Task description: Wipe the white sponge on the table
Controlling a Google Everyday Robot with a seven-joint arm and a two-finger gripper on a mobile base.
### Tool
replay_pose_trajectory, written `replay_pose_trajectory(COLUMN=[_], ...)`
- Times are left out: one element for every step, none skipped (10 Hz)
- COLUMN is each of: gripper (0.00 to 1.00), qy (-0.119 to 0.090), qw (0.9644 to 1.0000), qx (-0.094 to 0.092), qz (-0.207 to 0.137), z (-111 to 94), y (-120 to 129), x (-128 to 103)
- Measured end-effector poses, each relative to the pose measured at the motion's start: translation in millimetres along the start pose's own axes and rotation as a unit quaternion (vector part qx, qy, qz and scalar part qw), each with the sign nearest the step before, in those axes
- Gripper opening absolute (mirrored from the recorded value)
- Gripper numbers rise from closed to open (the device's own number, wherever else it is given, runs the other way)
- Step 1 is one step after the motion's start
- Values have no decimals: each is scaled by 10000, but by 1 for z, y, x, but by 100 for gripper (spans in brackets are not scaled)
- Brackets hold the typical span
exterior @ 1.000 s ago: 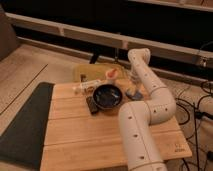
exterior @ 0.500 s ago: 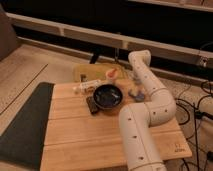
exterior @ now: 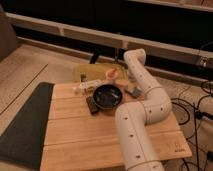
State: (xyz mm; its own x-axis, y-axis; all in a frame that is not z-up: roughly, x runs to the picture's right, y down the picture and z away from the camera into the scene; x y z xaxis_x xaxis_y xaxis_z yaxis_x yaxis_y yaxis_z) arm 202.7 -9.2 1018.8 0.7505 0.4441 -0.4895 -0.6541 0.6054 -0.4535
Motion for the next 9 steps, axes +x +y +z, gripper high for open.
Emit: replay_pose_trajectory(gripper=[0,0,0,0,0,0,0,0,0], qy=[-116,-217,-265,-294,-283,-233,-154,-116,-55], qw=[9998,9993,9988,9985,9984,9983,9980,9975,9969], qx=[9,-19,-66,-151,-250,-355,-500,-611,-710], qz=[-177,-316,-398,-439,-430,-401,-356,-328,-323], z=[0,1,4,6,10,12,13,13,14], y=[4,9,14,19,23,27,34,39,44], x=[-13,-25,-31,-33,-30,-25,-20,-17,-13])
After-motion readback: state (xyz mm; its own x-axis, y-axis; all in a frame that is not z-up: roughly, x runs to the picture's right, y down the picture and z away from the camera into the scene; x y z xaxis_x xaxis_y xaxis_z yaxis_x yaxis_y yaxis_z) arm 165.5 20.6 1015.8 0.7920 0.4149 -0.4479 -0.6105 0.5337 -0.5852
